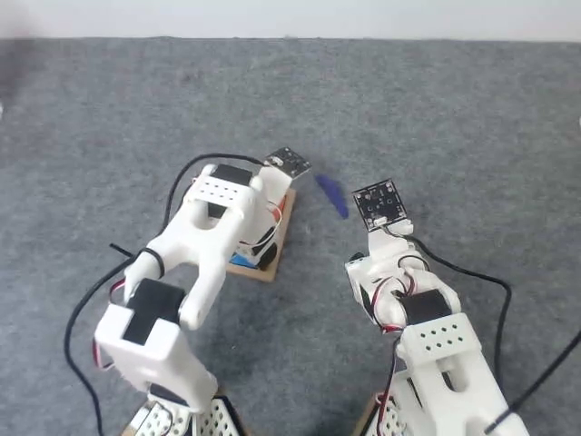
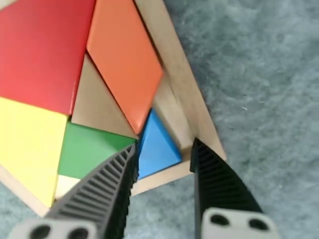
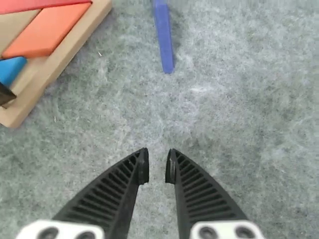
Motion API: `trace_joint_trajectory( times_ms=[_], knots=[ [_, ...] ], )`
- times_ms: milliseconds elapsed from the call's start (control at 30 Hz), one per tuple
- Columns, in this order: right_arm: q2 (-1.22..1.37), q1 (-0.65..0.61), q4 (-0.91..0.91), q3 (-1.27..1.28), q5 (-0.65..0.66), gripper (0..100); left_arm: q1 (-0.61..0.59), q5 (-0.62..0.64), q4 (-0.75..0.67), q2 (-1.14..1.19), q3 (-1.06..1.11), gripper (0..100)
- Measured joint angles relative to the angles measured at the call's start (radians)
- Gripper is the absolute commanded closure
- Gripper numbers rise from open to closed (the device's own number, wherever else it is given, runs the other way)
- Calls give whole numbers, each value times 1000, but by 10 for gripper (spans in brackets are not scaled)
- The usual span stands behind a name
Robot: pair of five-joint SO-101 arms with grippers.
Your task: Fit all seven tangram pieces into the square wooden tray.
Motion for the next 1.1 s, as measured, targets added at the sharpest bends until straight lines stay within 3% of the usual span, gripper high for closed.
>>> trace_joint_trajectory(
  times_ms=[333,667,833,1100],
  knots=[
    [0,11,0,0,0,920,-6,-58,0,-23,61,866],
    [0,6,0,0,0,920,-135,-169,21,-25,63,869],
    [0,6,0,0,0,920,-140,-167,6,-25,74,941],
    [0,6,0,0,0,920,-140,-135,-20,-28,75,944]
  ],
)
